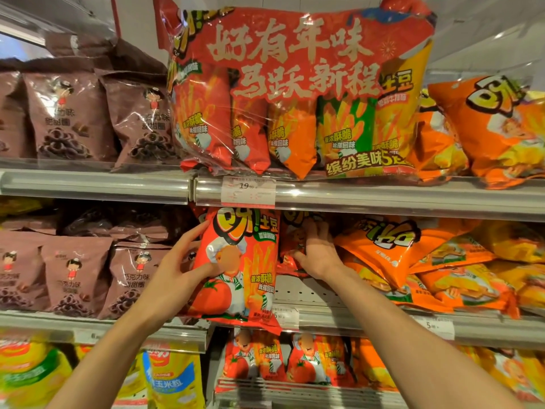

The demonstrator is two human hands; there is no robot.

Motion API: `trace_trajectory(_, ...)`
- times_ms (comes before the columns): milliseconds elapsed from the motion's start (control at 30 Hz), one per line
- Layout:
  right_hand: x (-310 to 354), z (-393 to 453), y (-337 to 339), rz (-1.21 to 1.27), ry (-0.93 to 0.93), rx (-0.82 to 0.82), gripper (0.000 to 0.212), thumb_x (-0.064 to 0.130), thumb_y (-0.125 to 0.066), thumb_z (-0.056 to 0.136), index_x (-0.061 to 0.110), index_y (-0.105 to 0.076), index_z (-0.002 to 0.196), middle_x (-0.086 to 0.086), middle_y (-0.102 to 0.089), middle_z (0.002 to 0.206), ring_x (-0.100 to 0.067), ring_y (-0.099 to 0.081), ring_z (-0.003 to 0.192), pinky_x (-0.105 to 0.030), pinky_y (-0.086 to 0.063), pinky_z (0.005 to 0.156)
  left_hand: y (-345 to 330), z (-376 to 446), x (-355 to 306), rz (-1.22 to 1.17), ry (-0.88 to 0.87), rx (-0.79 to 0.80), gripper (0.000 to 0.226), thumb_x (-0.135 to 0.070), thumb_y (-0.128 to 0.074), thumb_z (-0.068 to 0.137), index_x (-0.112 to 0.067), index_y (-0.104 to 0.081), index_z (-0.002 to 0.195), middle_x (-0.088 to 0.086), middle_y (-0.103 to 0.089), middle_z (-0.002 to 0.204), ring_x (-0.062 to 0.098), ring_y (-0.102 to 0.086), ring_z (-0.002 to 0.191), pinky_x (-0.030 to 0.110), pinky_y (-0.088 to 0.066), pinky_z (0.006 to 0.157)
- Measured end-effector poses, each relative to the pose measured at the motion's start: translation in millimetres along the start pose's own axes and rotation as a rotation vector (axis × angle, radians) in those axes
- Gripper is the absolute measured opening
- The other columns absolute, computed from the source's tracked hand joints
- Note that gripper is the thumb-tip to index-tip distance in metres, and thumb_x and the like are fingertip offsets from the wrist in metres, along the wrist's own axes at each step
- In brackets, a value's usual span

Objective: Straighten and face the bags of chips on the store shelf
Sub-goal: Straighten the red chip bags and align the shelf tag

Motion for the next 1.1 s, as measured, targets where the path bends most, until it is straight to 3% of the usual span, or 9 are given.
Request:
trace_trajectory(200, -7, 4, -6, 0.011, 0.023, 0.113, 0.092, 0.054, -0.067, 0.086, 0.022, -0.016, 0.155, -0.015, -0.013, 0.158, -0.039, -0.022, 0.146, -0.047, -0.032, 0.116, -3, -1, 1, -0.019, -0.003, -0.005, 0.072, -0.023, -0.081, 0.079, -0.055, -0.050, 0.135, -0.010, -0.066, 0.126, 0.005, -0.069, 0.104, 0.030, -0.055, 0.081)
trace_trajectory(300, -6, 1, 3, 0.119, 0.044, 0.135, 0.080, 0.052, -0.062, 0.090, 0.025, -0.024, 0.155, -0.012, -0.012, 0.162, -0.034, -0.016, 0.150, -0.042, -0.026, 0.119, -6, -1, 4, -0.018, -0.008, -0.009, 0.073, -0.030, -0.079, 0.074, -0.058, -0.049, 0.135, -0.009, -0.064, 0.129, 0.008, -0.067, 0.111, 0.031, -0.055, 0.084)
trace_trajectory(467, -5, -17, 33, 0.216, 0.003, 0.111, 0.053, 0.035, -0.053, 0.100, 0.010, -0.042, 0.145, -0.015, -0.050, 0.144, -0.031, -0.048, 0.132, -0.031, -0.038, 0.104, -25, -2, 7, -0.018, -0.027, -0.014, 0.071, -0.012, -0.073, 0.088, -0.055, -0.046, 0.137, -0.020, -0.060, 0.124, -0.005, -0.062, 0.110, 0.016, -0.054, 0.075)
trace_trajectory(600, 0, -43, 58, 0.449, 0.010, 0.063, 0.058, 0.046, -0.051, 0.100, 0.010, -0.044, 0.145, -0.004, -0.057, 0.138, -0.017, -0.055, 0.123, -0.031, -0.043, 0.104, -56, 2, 6, -0.002, -0.023, -0.006, 0.072, -0.012, -0.071, 0.090, -0.043, -0.039, 0.147, -0.030, -0.049, 0.128, -0.028, -0.053, 0.101, 0.005, -0.050, 0.074)
trace_trajectory(667, 5, -55, 55, 0.607, -0.023, 0.144, 0.074, 0.061, -0.051, 0.094, 0.017, -0.034, 0.151, 0.003, -0.059, 0.135, -0.012, -0.058, 0.117, -0.030, -0.045, 0.102, -74, 6, 6, 0.009, -0.023, 0.003, 0.074, -0.016, -0.071, 0.091, -0.040, -0.035, 0.150, -0.031, -0.046, 0.135, -0.034, -0.045, 0.104, 0.003, -0.046, 0.081)
trace_trajectory(733, 7, -59, 45, 0.659, -0.071, 0.201, 0.096, 0.077, -0.052, 0.082, 0.024, -0.021, 0.156, 0.003, -0.054, 0.142, -0.013, -0.057, 0.123, -0.032, -0.044, 0.106, -91, 12, 6, 0.009, -0.027, 0.004, 0.077, -0.020, -0.071, 0.091, -0.036, -0.030, 0.154, -0.022, -0.042, 0.147, -0.025, -0.044, 0.116, 0.007, -0.039, 0.094)
trace_trajectory(800, 5, -58, 41, 0.672, -0.098, 0.175, 0.104, 0.075, -0.061, 0.077, 0.024, -0.017, 0.156, 0.003, -0.051, 0.145, -0.015, -0.055, 0.126, -0.035, -0.045, 0.107, -102, 18, 6, 0.027, -0.006, -0.002, 0.080, -0.026, -0.071, 0.092, -0.032, -0.025, 0.157, -0.017, -0.036, 0.153, -0.010, -0.039, 0.128, 0.015, -0.032, 0.103)
trace_trajectory(967, -2, -53, 48, 0.778, -0.115, 0.005, 0.078, 0.038, -0.075, 0.086, 0.019, -0.032, 0.149, 0.009, -0.059, 0.121, -0.006, -0.059, 0.105, -0.021, -0.051, 0.090, -107, 22, 5, 0.168, -0.068, 0.050, 0.091, -0.070, -0.060, 0.084, -0.038, -0.018, 0.159, -0.018, -0.032, 0.159, 0.001, -0.032, 0.145, 0.034, -0.029, 0.120)
trace_trajectory(1100, -5, -45, 53, 0.723, -0.101, -0.097, 0.075, 0.040, -0.076, 0.084, 0.019, -0.038, 0.145, 0.001, -0.058, 0.132, -0.016, -0.056, 0.120, -0.034, -0.047, 0.103, -87, 14, -9, 0.350, -0.241, -0.101, 0.061, -0.056, -0.051, 0.096, -0.034, -0.039, 0.151, -0.010, -0.039, 0.156, 0.008, -0.037, 0.143, 0.041, -0.032, 0.119)
Point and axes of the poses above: each hand's wrist, its own z-axis towards the middle knuckle, its own y-axis out of the back of the hand, x = y × z, the point moved 8 cm from there along z, towards the middle knuckle
